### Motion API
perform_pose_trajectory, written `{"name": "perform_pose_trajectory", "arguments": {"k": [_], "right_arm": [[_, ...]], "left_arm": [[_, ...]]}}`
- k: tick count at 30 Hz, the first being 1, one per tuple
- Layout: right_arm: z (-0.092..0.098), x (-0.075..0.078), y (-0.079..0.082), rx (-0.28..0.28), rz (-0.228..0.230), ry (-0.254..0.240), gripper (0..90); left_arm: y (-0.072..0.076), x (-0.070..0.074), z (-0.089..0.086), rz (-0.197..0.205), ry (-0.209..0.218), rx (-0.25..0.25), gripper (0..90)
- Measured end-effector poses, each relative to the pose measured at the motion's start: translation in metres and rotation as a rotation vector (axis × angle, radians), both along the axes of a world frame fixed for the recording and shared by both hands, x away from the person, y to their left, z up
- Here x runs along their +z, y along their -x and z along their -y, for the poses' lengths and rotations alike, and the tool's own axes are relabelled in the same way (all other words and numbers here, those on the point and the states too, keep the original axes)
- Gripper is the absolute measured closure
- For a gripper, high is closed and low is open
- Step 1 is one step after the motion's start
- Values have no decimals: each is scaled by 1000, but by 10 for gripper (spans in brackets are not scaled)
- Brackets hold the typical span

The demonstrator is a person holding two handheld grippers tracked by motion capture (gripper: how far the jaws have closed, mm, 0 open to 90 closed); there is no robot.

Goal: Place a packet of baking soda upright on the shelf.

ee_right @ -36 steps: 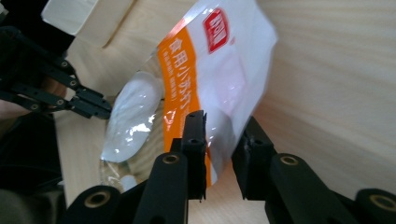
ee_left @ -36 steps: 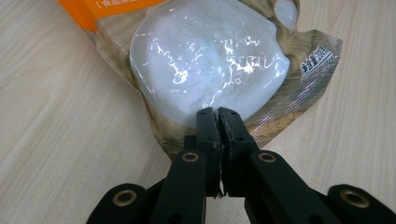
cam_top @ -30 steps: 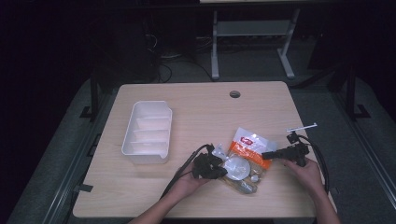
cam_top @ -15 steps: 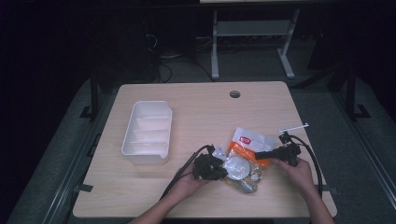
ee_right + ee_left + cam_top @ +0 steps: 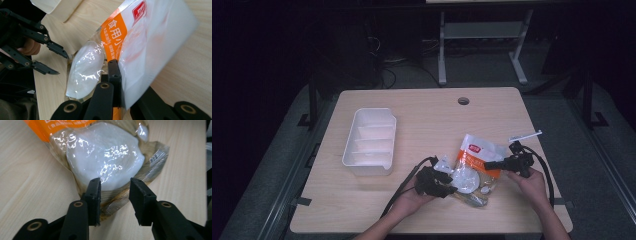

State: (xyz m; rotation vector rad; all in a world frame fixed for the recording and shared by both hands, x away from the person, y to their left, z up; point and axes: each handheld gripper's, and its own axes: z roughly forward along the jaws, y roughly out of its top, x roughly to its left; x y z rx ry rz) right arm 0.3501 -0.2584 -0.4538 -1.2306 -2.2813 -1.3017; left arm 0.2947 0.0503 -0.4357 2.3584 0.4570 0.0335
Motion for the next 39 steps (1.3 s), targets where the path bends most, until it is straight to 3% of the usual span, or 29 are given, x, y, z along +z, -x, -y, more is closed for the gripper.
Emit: {"name": "perform_pose_trajectory", "arguments": {"k": [1, 2, 11, 13, 17, 23, 28, 39], "right_arm": [[0, 0, 0, 0, 0, 0, 898], [-1, 6, 3, 2, 24, 9, 898], [-6, 36, 12, 18, 141, 32, 899], [-10, 46, 16, 36, 192, 50, 899], [-13, 57, 20, 54, 240, 54, 899], [-24, 78, 30, 90, 348, 101, 900], [-27, 89, 29, 71, 391, 124, 900], [-34, 111, 13, 53, 433, 168, 900]], "left_arm": [[0, 0, 0, 0, 0, 0, 579], [4, 3, -5, 8, 28, 4, 561], [19, 7, -26, 29, 79, 18, 487], [21, 8, -30, 36, 82, 19, 470], [26, 9, -37, 51, 88, 20, 456], [37, 14, -46, 90, 88, 31, 399], [39, 14, -50, 99, 85, 39, 345], [41, 5, -62, 98, 96, 60, 295]]}}
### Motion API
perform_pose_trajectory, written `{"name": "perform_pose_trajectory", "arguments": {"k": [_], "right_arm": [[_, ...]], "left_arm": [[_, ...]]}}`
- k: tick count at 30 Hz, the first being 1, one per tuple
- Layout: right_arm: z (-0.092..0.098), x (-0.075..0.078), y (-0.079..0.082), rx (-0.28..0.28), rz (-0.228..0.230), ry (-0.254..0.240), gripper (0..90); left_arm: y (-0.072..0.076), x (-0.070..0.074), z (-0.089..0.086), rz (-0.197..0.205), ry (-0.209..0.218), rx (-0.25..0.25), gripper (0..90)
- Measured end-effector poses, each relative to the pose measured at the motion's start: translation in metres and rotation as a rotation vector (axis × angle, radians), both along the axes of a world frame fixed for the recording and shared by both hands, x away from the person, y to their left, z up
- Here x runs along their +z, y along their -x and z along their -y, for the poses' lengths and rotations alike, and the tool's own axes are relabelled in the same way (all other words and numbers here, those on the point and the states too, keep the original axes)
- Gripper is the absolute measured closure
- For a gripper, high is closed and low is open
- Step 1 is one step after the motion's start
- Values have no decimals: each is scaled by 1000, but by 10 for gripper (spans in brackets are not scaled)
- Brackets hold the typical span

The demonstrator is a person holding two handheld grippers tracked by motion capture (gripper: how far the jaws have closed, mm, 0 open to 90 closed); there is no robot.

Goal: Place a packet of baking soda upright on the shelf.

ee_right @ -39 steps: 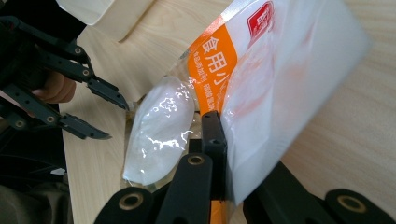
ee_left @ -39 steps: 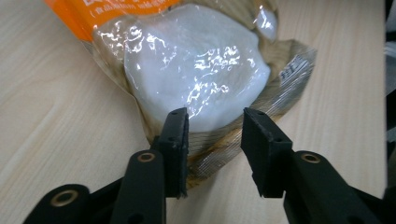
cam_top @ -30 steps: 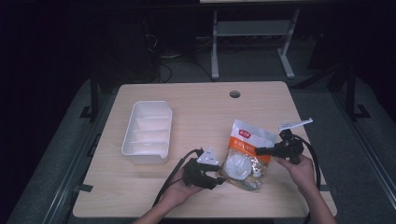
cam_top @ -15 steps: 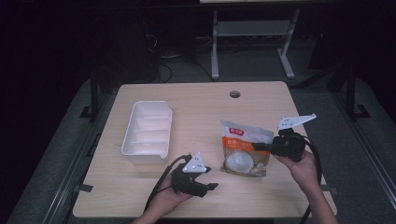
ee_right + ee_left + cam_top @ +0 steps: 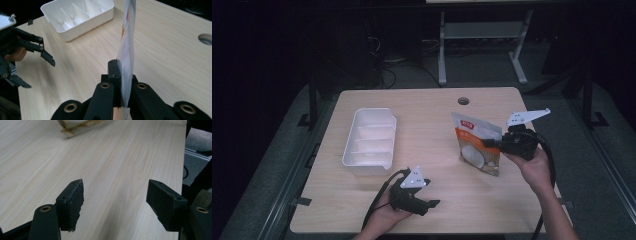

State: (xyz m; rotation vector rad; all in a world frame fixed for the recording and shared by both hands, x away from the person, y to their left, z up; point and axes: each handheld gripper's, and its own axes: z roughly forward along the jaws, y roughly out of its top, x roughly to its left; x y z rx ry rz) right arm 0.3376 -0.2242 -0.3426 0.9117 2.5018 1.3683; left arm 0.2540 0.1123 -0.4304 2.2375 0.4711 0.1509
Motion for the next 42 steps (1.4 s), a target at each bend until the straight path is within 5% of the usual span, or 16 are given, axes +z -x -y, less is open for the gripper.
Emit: {"name": "perform_pose_trajectory", "arguments": {"k": [4, 21, 42], "right_arm": [[-7, 7, -5, 10, 7, 5, 900], [-90, 51, -34, 172, 60, -58, 900], [-180, 72, -53, 334, 94, -108, 900]], "left_arm": [[1, 1, -1, 12, 11, -2, 284], [7, -1, -10, 18, -13, -29, 261], [12, -6, -31, 32, -24, 5, 253]]}}
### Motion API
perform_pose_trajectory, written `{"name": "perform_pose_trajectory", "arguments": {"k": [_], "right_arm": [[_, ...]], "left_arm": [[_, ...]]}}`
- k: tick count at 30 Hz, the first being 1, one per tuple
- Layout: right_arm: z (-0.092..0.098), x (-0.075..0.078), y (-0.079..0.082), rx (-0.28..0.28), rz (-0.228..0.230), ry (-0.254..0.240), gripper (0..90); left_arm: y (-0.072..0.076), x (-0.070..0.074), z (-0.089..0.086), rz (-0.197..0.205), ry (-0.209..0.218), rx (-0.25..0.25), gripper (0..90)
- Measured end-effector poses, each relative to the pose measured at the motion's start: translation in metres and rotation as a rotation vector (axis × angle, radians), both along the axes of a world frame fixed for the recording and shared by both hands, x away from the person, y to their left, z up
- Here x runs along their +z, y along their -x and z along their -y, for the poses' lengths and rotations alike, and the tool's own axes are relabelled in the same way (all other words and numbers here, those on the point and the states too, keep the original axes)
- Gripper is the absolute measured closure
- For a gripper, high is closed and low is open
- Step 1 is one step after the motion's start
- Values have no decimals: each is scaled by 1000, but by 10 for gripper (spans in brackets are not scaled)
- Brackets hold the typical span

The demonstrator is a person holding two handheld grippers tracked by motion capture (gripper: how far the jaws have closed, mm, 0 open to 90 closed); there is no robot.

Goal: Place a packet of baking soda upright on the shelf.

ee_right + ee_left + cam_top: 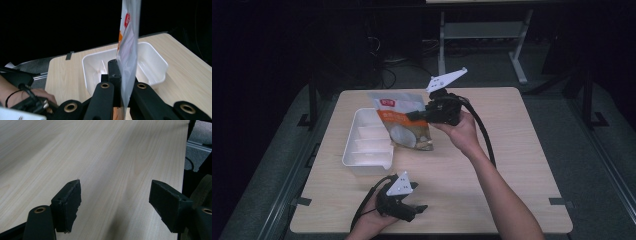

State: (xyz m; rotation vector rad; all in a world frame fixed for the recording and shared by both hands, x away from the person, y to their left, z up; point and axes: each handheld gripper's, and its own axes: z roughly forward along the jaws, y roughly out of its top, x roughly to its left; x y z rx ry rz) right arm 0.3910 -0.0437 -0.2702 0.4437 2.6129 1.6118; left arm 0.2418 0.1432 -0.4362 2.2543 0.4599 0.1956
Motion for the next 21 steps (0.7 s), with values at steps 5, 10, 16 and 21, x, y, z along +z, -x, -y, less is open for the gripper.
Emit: {"name": "perform_pose_trajectory", "arguments": {"k": [5, 10, 16, 21], "right_arm": [[-30, -2, -3, 43, 3, -8, 900], [-53, -10, -6, 84, 0, -7, 900], [-77, -20, -8, 126, -8, 4, 900], [-97, -31, -11, 169, -15, -3, 900]], "left_arm": [[0, -2, -1, -2, 4, -4, 252], [-1, -3, -3, -6, 7, 1, 248], [0, -4, -2, -6, 1, -10, 248], [1, -3, -1, -3, 5, -16, 249]]}}
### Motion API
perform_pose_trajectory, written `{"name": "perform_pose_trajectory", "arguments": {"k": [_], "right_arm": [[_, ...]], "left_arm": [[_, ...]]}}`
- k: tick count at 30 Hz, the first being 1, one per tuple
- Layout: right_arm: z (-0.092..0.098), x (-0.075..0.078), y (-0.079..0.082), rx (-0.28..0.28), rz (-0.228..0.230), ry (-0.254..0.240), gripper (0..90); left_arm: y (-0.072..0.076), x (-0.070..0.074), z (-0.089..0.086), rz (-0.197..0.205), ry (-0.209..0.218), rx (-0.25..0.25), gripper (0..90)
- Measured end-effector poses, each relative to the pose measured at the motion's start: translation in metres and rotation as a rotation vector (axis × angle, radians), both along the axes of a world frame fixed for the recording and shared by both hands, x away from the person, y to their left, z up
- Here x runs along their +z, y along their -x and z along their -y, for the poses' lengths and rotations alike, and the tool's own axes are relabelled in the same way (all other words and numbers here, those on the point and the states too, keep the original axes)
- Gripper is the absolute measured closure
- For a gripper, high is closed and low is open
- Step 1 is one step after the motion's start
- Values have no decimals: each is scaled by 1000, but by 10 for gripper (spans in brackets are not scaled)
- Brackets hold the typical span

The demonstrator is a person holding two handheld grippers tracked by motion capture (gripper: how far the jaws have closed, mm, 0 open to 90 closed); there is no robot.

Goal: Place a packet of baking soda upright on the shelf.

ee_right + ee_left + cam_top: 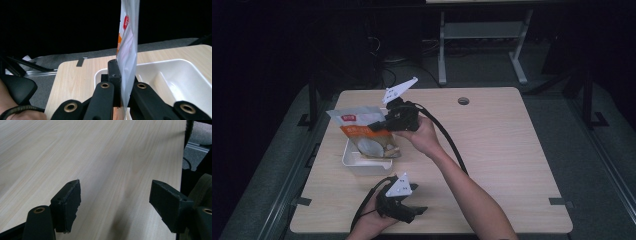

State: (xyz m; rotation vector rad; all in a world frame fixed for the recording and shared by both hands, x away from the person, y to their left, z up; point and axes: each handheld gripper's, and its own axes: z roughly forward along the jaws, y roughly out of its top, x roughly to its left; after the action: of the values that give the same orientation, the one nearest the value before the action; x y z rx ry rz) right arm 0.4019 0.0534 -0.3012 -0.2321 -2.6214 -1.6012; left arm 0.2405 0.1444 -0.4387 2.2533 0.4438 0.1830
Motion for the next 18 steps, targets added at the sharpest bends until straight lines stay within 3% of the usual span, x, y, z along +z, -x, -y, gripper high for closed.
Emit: {"name": "perform_pose_trajectory", "arguments": {"k": [7, 11, 18], "right_arm": [[-22, -21, -4, 37, -6, -6, 900], [-31, -43, -7, 49, -29, -26, 900], [-29, -65, -14, 30, -69, -65, 900]], "left_arm": [[-1, 1, -3, -3, 14, 12, 249], [0, 2, -2, 0, 11, 10, 249], [1, 2, -1, 9, 8, 4, 249]]}}
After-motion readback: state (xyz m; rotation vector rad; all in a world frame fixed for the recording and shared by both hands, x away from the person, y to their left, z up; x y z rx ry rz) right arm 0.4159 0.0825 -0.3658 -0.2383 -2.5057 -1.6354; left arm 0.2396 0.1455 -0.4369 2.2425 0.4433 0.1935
